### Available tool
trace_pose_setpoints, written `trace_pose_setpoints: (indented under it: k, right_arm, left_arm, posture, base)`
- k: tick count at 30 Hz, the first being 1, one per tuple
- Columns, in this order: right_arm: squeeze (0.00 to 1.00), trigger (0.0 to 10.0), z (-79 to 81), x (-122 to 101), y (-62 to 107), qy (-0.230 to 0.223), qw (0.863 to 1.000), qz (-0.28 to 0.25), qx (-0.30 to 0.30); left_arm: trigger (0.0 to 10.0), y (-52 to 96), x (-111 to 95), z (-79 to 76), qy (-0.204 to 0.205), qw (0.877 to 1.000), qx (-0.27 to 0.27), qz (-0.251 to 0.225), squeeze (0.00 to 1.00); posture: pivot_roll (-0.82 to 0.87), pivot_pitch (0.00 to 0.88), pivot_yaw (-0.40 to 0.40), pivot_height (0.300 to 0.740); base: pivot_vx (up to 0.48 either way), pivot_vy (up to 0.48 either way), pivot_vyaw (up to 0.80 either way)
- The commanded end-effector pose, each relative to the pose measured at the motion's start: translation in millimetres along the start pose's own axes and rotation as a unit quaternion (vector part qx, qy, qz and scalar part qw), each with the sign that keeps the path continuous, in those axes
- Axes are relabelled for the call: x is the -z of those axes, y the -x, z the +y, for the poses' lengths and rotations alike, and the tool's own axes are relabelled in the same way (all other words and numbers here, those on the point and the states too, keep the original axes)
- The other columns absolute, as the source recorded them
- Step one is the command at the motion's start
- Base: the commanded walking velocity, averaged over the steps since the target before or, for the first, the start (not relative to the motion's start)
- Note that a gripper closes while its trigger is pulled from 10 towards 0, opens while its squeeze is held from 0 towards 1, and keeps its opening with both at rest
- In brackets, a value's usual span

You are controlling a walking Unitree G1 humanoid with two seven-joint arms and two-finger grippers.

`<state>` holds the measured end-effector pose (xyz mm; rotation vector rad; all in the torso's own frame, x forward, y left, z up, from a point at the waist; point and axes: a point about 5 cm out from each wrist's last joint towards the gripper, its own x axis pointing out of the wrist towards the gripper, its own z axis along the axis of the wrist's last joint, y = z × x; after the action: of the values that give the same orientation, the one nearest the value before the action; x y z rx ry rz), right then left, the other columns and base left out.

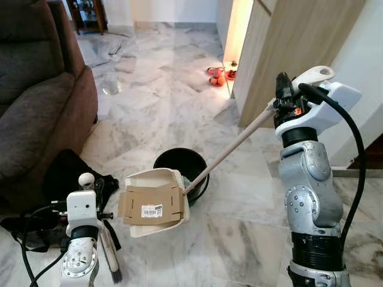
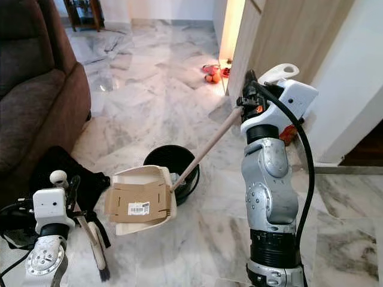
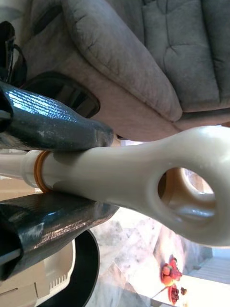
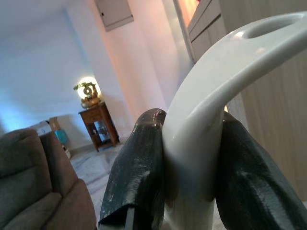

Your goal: Sweep floor

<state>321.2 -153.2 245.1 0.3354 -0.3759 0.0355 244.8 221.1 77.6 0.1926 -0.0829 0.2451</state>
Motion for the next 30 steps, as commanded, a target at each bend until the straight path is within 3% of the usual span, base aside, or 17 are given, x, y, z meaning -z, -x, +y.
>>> trace_pose_setpoints:
  k: [1,17,24,30]
  right_arm:
    - [0.0,10.0,5.1,-14.7,-2.1,-0.011,0.999,-0.031,-0.01]
    - [0.0,10.0,5.2,-12.4,-0.3,-0.006,0.999,-0.029,-0.011]
    - [0.0,10.0,8.6,-11.8,-0.2,-0.005,0.999,-0.031,-0.02]
    - [0.0,10.0,8.1,-10.8,-0.6,-0.009,0.999,-0.03,-0.018]
  left_arm:
    - [10.0,-3.3,-9.1,-0.1,-0.001,1.0,-0.003,-0.021,0.0]
    - [10.0,-4.7,-10.3,0.0,-0.001,1.0,-0.005,-0.024,0.0]
    - [10.0,-4.9,-11.0,-0.1,-0.001,1.0,-0.005,-0.027,0.0]
    - [10.0,-5.3,-10.8,0.1,-0.001,1.0,-0.005,-0.028,0.0]
  posture:
    - [0.15,0.073,-0.025,0.74]
    - [0.16,0.064,-0.027,0.74]
    - [0.16,0.052,-0.027,0.74]
    - [0.16,0.041,-0.027,0.74]
  base:
    - [0.375,0.0,0.0]
    - [0.378,0.0,0.0]
    - [0.378,0.0,0.62]
    - [0.377,0.0,0.0]
